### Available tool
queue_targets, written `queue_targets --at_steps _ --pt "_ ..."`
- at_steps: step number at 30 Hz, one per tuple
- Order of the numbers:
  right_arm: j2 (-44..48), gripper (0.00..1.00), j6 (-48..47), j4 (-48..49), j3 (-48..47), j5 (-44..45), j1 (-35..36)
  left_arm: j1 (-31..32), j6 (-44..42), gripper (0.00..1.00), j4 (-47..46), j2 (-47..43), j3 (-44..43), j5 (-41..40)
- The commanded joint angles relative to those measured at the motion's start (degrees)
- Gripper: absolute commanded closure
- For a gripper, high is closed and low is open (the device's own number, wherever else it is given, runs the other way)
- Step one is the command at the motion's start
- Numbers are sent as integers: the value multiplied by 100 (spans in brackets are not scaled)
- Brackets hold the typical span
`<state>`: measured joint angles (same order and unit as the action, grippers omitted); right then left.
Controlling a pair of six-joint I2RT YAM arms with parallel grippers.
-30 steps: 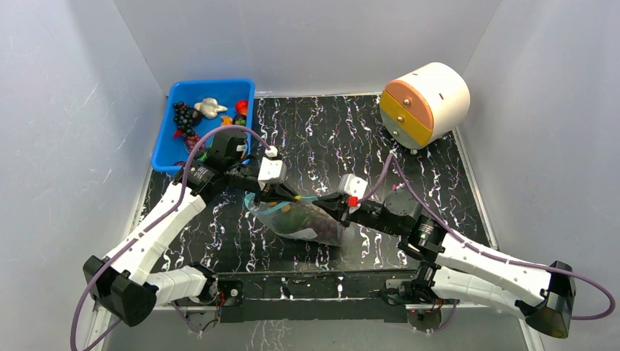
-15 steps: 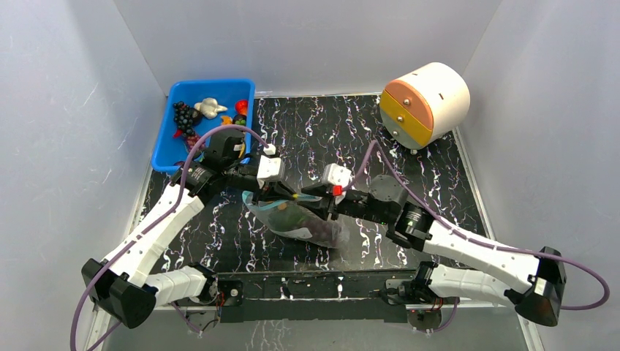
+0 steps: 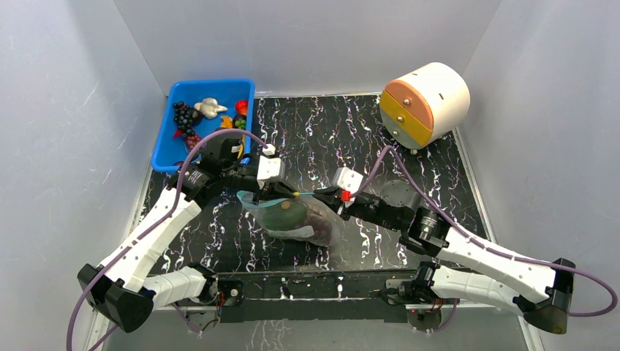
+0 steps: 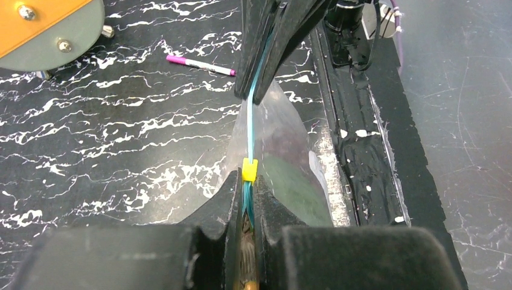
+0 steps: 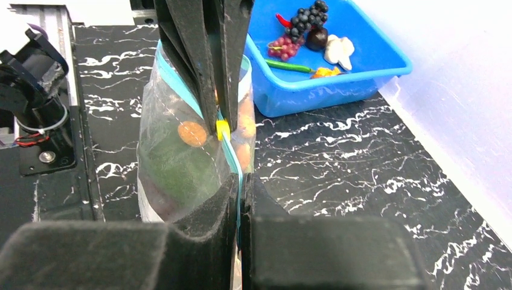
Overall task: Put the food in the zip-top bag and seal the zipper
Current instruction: Zip the zipper food storage bag at the center of the board.
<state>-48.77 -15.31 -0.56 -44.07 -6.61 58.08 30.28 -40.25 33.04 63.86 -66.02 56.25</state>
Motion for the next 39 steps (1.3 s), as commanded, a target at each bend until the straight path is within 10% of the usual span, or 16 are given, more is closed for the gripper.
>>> queue_targets --at_steps 1,25,31,39 --pt "487 100 -296 -179 -59 804 -68 -103 -18 100 194 -342 -102 -421" --pt "1308 100 169 -1163 102 2448 -69 -102 192 100 140 -377 -17 -1041" --pt "1251 100 345 -1316 -110 1643 -69 -104 285 100 -30 -295 0 -993" --pt "753 60 450 -879 -598 273 -71 -102 342 100 -138 -119 -201 -794"
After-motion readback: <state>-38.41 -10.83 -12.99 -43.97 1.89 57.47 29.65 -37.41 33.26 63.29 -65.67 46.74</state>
